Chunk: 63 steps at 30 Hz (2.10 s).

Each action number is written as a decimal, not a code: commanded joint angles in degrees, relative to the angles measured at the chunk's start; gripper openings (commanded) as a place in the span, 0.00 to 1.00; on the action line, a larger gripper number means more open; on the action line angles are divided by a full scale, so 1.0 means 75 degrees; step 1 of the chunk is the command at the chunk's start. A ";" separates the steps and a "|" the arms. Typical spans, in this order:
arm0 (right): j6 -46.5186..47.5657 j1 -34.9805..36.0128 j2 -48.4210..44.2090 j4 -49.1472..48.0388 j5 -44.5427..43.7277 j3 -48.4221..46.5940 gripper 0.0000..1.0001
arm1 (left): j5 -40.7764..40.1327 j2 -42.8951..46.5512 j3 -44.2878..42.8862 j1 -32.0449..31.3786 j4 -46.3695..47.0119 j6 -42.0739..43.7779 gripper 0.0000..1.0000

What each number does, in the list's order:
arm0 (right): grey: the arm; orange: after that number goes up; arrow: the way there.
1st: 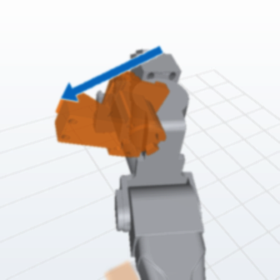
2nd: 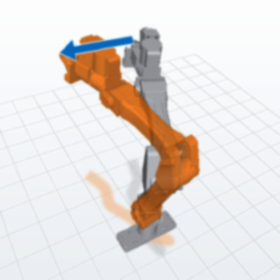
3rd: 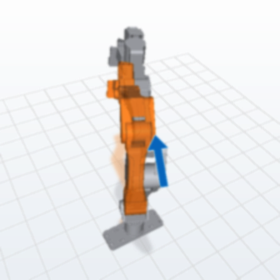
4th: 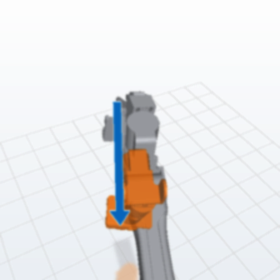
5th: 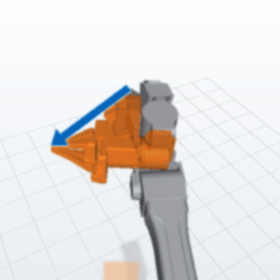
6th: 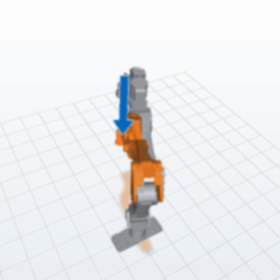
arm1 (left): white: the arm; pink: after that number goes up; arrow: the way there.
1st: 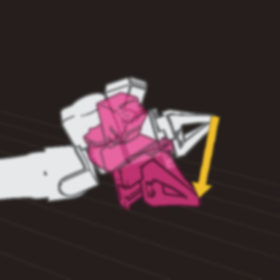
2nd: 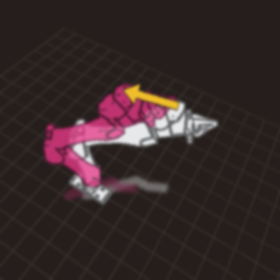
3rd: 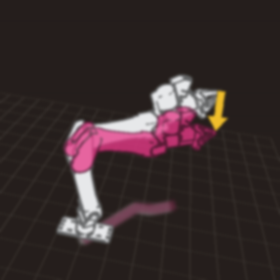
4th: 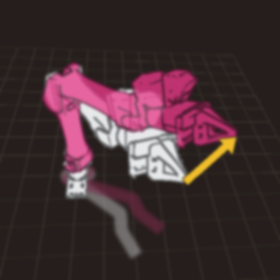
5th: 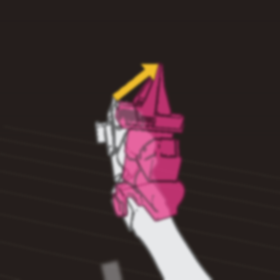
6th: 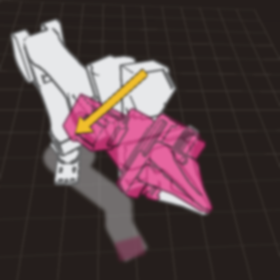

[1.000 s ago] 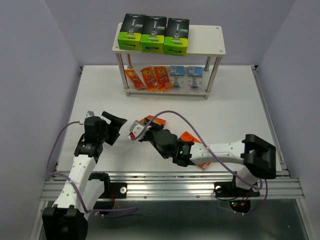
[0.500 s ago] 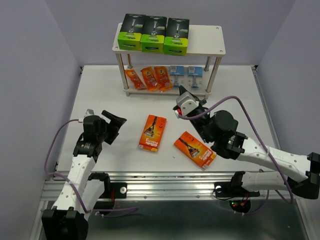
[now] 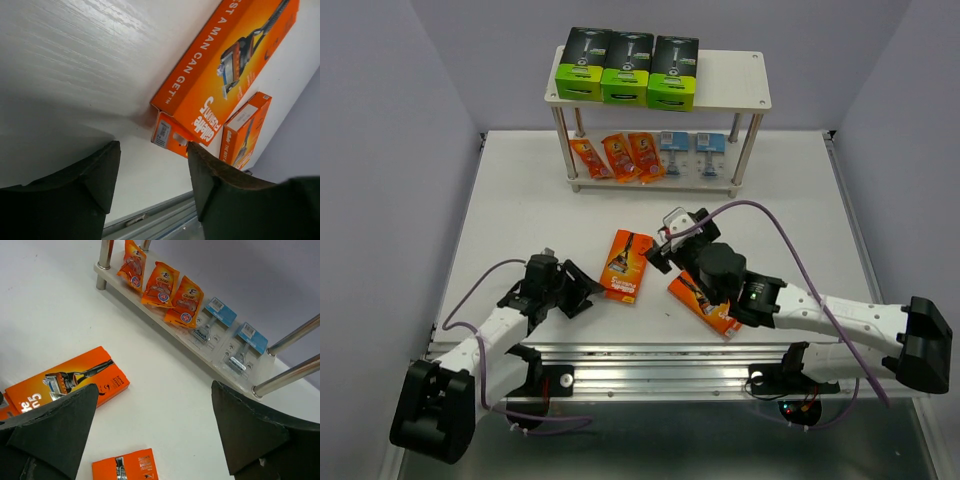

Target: Place and organize the shaving razors onto the shelf

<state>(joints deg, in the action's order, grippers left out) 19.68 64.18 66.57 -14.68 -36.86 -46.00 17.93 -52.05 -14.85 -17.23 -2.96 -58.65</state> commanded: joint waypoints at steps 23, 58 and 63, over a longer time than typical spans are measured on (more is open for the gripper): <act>0.0341 -0.0109 0.0111 0.0398 0.2988 0.0555 1.00 | -0.0480 0.0187 -0.0539 -0.0233 0.1206 -0.1167 0.00; 0.2824 0.0653 0.5058 -0.2719 0.0451 -0.1133 0.35 | -0.0622 0.1795 -0.1570 -0.0433 -0.0683 -0.1473 0.00; 0.3024 0.0420 0.4451 -0.2707 0.0298 -0.0723 0.21 | -0.0434 0.1878 -0.1944 -0.0433 -0.0905 -0.1180 0.47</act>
<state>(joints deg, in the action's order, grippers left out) 41.25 69.21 103.63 -31.90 -30.68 -52.71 12.60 -39.24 -25.08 -20.14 -9.43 -69.84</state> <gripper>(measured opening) 0.334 0.083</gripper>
